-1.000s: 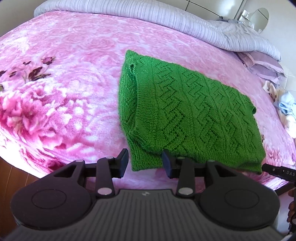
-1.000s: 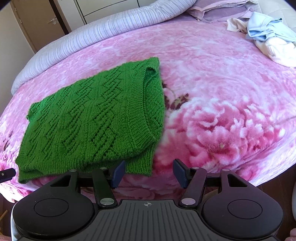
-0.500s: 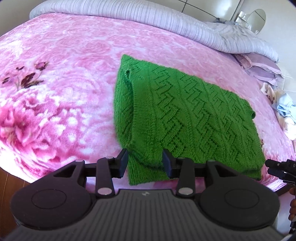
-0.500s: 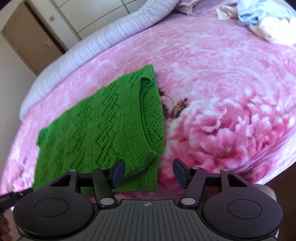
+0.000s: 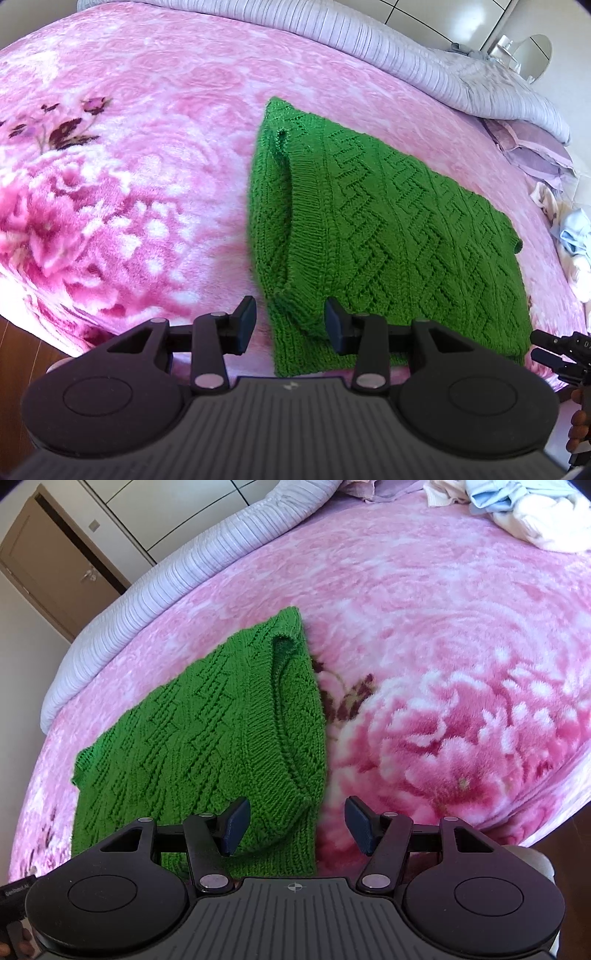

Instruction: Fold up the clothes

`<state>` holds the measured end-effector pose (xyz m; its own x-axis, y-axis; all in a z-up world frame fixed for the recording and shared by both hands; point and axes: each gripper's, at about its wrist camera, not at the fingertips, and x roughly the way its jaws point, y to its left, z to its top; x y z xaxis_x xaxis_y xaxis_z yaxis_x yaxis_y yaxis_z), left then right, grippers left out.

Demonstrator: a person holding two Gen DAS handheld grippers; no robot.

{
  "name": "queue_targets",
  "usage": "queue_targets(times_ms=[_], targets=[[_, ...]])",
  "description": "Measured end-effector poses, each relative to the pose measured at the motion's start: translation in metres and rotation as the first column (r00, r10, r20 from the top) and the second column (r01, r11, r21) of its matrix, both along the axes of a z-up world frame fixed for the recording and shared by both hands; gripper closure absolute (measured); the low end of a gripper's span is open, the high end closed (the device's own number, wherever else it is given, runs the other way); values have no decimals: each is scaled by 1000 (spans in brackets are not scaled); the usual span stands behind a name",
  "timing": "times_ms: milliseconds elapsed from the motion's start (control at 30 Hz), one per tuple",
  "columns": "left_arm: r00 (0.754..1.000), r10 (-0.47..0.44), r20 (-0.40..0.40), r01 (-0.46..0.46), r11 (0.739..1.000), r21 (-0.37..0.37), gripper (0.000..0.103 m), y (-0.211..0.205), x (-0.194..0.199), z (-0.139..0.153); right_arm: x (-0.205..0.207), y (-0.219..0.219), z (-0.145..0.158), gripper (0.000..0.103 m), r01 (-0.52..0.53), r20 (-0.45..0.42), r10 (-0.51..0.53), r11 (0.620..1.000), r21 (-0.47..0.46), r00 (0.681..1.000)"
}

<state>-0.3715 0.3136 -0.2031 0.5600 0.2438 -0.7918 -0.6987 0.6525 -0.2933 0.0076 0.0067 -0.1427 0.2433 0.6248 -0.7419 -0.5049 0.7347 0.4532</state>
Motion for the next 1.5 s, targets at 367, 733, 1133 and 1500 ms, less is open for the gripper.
queue_targets(times_ms=[367, 733, 1133, 1500], targets=[[999, 17, 28, -17, 1000, -6, 67, 10, -2, 2, 13, -11, -18, 42, 85, -132, -67, 986, 142, 989], [998, 26, 63, -23, 999, -45, 67, 28, 1, 1, 42, -14, -47, 47, 223, -279, -127, 912, 345, 952], [997, 33, 65, -28, 997, -75, 67, 58, 20, -10, 50, 15, -55, 78, 144, -241, -66, 935, 323, 968], [992, 47, 117, -34, 993, -117, 67, 79, 0, -13, -68, 141, 32, 84, -219, 514, 365, 921, -324, 776]])
